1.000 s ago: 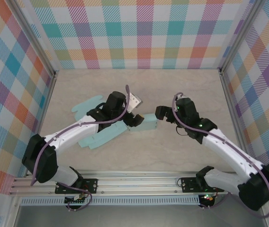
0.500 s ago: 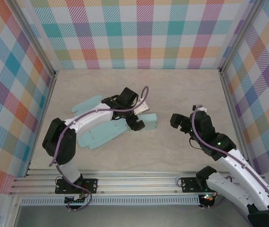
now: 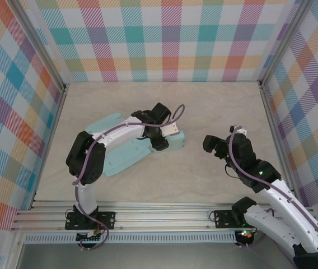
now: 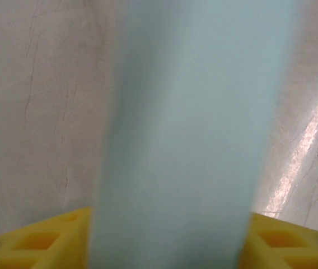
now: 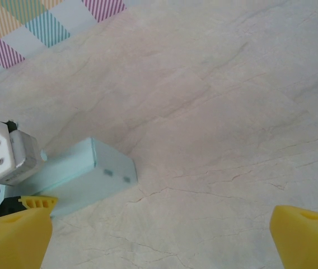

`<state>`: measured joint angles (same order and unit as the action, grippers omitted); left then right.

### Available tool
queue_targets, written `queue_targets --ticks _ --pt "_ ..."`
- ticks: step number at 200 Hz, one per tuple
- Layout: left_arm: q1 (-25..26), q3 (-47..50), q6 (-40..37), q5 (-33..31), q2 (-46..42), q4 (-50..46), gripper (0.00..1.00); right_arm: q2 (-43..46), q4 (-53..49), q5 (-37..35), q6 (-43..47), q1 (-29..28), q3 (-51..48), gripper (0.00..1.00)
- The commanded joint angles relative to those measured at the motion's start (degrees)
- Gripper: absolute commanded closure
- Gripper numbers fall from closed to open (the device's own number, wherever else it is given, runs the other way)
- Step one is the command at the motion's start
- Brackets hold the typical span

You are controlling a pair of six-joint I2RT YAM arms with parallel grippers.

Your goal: Fold the paper box

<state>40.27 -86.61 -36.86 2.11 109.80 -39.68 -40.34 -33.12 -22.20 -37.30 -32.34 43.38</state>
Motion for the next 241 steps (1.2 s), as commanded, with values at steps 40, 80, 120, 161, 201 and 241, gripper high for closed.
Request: queue_targets --ticks 40,80,120,161,201,241 --pt "4.14 -3.15 -2.82 -9.72 1.99 4.44 0.62 5.27 -2.05 -3.31 0.31 -0.23 -0.32 0.0" --pt "7.88 -5.41 -10.16 -15.62 4.87 20.11 0.61 9.92 -2.45 -0.66 2.47 -0.18 2.19 0.0" --pt "10.07 -16.04 -17.59 -18.01 15.02 25.92 0.61 15.16 -1.39 5.64 5.35 -0.18 5.19 0.0" --pt "11.98 -25.85 -21.26 -18.04 24.67 28.37 0.6 18.76 0.78 7.61 3.8 -0.21 4.63 0.0" --pt "12.63 -31.61 -21.06 -16.57 29.79 27.87 0.58 22.22 1.0 3.31 1.76 -0.17 3.31 0.0" --pt "13.42 -32.18 -20.61 -17.36 31.28 27.41 0.33 20.91 -1.57 3.84 1.01 -0.18 4.12 0.0"
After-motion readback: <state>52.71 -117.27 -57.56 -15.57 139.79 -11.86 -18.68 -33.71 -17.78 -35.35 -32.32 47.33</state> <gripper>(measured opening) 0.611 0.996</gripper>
